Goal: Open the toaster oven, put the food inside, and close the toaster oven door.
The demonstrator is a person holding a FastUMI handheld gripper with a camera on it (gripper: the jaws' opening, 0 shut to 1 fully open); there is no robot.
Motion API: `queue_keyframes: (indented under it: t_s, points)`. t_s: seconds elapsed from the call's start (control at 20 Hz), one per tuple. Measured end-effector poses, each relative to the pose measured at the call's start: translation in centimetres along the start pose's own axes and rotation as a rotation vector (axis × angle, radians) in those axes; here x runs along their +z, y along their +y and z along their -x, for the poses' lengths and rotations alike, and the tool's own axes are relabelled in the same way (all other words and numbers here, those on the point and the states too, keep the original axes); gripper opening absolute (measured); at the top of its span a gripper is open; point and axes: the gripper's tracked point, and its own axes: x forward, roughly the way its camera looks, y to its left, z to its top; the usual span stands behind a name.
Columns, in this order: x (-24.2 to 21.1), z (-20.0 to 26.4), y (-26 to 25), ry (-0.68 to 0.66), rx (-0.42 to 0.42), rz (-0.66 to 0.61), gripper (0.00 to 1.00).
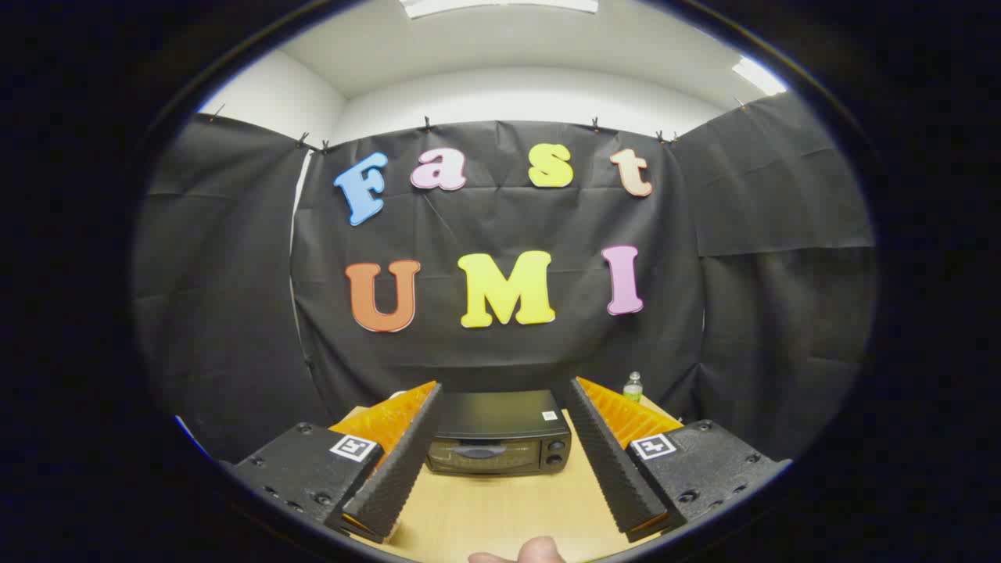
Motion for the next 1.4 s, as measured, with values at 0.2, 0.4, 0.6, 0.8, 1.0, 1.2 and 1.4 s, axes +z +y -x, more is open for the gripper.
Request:
queue_keyframes:
  t_s: [0.2, 0.4, 0.6, 0.8, 1.0, 1.2, 1.4]
  points:
    - [0.0, 0.1, -0.7, 0.003, -0.014, 0.008, 1.0]
    - [0.0, 0.1, -1.2, 0.003, -0.024, 0.01, 1.0]
    - [-0.2, 0.1, -1.6, 0.009, -0.027, 0.005, 1.0]
    - [-0.5, -0.1, -1.7, 0.019, -0.025, 0.0, 1.0]
    - [-0.7, -0.3, -2.0, 0.027, -0.026, -0.004, 1.0]
    - [-0.8, -0.7, -2.4, 0.027, -0.034, -0.006, 1.0]
    - [-1.7, -1.6, -2.2, 0.057, -0.016, -0.031, 1.0]
